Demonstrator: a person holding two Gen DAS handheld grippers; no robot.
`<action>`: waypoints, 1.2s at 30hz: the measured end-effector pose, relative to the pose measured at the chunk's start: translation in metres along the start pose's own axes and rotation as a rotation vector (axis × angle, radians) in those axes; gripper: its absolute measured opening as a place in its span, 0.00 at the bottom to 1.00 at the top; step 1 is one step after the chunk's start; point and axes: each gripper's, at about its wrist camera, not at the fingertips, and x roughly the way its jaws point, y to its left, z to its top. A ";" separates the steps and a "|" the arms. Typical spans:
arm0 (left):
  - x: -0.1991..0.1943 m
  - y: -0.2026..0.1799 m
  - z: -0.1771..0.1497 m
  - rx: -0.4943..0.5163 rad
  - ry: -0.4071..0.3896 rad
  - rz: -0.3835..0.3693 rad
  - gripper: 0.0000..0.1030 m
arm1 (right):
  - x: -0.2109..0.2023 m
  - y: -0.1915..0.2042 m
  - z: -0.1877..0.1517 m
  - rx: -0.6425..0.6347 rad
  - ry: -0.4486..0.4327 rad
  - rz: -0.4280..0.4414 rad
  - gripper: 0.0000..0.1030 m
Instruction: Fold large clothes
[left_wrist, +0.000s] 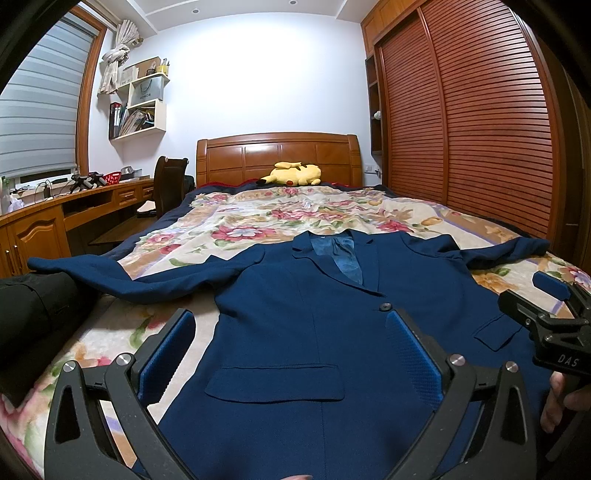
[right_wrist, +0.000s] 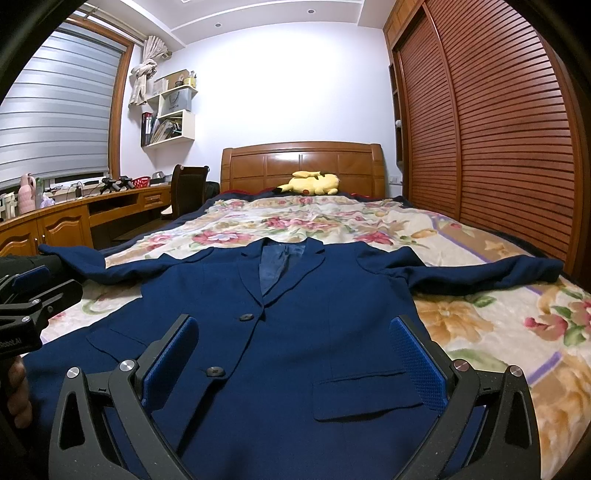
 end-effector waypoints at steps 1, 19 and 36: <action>0.000 0.000 0.000 0.000 0.000 0.000 1.00 | 0.000 0.000 0.000 0.000 0.000 0.000 1.00; 0.000 0.000 -0.001 0.000 0.000 0.000 1.00 | 0.000 0.000 0.000 0.002 0.001 0.000 1.00; 0.000 0.008 -0.004 0.002 0.027 0.004 1.00 | 0.001 0.005 0.001 -0.002 0.021 0.018 1.00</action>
